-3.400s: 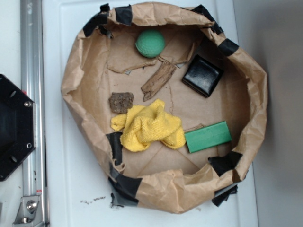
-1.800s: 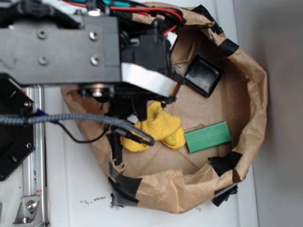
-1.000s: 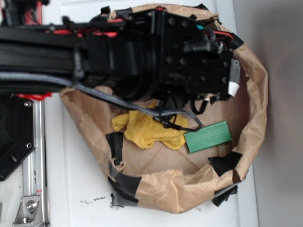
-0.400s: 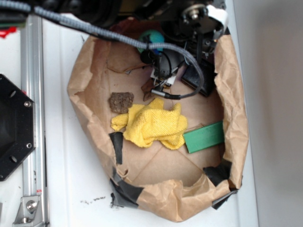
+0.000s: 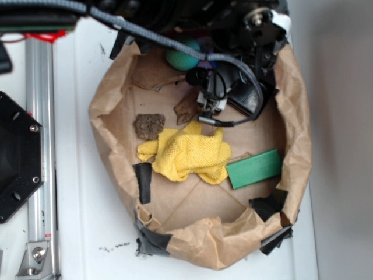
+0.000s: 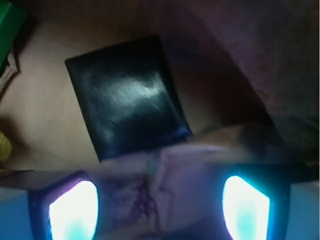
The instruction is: Grab the black box.
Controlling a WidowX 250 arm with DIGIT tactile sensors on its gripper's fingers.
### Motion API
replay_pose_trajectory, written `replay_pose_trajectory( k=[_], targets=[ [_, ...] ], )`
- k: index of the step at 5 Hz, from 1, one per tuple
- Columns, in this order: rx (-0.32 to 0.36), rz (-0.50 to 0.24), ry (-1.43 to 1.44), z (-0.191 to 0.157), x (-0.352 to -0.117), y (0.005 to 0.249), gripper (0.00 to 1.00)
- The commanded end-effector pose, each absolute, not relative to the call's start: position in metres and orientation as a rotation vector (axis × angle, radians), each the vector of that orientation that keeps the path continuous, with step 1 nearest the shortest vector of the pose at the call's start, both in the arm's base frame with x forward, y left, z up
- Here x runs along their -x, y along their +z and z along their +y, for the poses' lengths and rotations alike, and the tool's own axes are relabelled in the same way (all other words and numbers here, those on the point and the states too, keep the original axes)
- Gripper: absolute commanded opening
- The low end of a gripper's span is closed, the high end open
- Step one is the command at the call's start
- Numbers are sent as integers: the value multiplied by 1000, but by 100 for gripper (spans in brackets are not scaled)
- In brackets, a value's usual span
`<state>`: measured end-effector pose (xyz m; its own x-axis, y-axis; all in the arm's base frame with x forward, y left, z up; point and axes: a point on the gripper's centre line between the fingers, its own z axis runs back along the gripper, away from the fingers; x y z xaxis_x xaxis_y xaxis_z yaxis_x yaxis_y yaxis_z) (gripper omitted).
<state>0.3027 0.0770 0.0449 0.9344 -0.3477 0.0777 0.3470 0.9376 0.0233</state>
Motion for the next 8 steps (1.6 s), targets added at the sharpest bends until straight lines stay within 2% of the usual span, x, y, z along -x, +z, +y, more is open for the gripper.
replay_pose_trajectory(
  k=[1, 2, 3, 4, 5, 6, 7, 8],
  targets=[
    [-87, -309, -523, 27, -325, 38, 100],
    [-122, -337, -545, 28, -332, 32, 100],
    [-104, -281, -477, 37, -322, 30, 0],
    [-92, -230, -444, 34, -300, 67, 0],
    [-45, -200, -395, 33, -273, 118, 0],
    [-33, -171, -323, 35, -270, 157, 0],
    [-24, -149, -300, 26, -277, 164, 0],
    [-63, -127, -337, 22, -279, 156, 0]
  ],
)
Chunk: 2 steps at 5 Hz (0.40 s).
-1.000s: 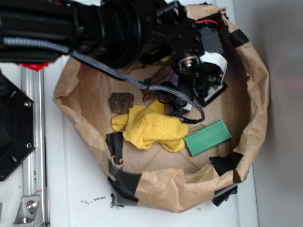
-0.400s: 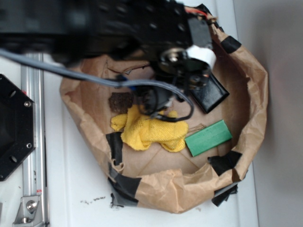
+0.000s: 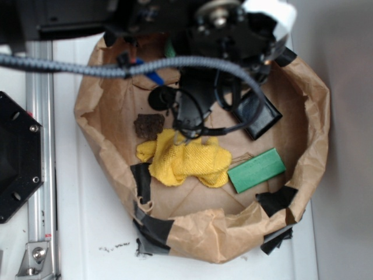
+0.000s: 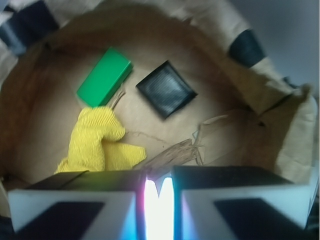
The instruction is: Grab the black box.
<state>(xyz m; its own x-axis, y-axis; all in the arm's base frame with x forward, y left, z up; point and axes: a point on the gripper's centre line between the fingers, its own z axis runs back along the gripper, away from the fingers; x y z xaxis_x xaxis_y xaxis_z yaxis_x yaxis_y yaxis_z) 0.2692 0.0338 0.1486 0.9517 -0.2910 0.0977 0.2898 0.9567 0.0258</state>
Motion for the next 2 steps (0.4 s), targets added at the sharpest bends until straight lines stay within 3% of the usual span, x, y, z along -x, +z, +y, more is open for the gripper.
replay_pose_trajectory(
  k=[1, 2],
  targets=[
    [-193, -182, -494, 33, -275, 123, 100],
    [-215, -206, -504, 35, -282, 95, 100]
  ],
)
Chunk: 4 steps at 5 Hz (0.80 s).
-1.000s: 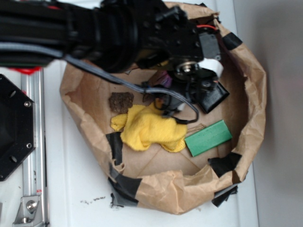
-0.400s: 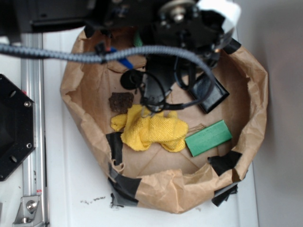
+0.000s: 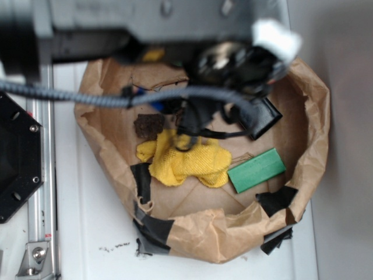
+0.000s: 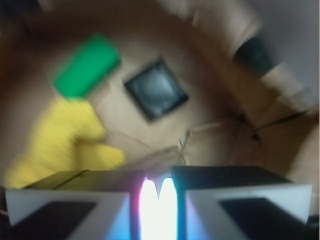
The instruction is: Grab the black box.
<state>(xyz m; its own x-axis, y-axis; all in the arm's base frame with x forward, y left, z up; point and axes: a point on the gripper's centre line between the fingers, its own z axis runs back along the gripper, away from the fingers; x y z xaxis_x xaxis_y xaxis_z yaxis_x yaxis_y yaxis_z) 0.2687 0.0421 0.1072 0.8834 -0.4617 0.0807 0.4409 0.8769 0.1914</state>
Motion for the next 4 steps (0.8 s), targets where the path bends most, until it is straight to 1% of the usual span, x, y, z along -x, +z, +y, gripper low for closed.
replay_pose_trajectory(
  k=[1, 2, 3, 4],
  targets=[
    [-192, -241, -365, 34, -288, 89, 100],
    [-140, -244, -167, 36, -286, 105, 100],
    [-143, -322, -223, 33, -294, 115, 100],
    [-223, -334, -490, 14, -301, 111, 100]
  ],
)
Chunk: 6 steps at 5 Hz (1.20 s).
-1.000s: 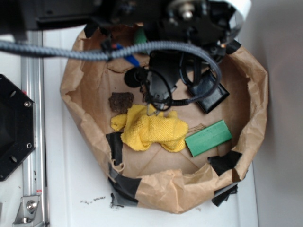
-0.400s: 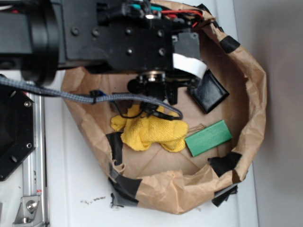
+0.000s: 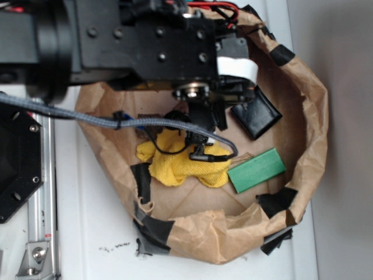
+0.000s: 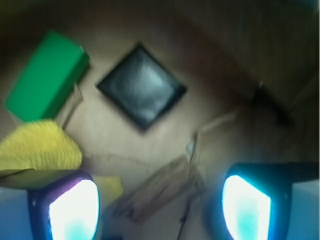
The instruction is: Grab the black box.
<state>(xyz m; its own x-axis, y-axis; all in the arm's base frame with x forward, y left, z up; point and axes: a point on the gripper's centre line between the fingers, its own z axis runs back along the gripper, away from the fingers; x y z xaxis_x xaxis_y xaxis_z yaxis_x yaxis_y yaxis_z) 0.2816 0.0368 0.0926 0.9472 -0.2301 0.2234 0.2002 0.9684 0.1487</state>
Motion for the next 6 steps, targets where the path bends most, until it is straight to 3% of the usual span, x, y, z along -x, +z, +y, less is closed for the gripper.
replay_pose_trajectory(
  k=[1, 2, 3, 5, 6],
  targets=[
    [-276, -406, -743, -7, -303, 109, 100],
    [-210, -383, -869, -1, -311, 93, 100],
    [-193, -356, -861, 4, -314, 79, 100],
    [-184, -351, -853, 31, -328, 71, 100],
    [-219, -344, -920, 21, -344, 51, 100]
  ],
)
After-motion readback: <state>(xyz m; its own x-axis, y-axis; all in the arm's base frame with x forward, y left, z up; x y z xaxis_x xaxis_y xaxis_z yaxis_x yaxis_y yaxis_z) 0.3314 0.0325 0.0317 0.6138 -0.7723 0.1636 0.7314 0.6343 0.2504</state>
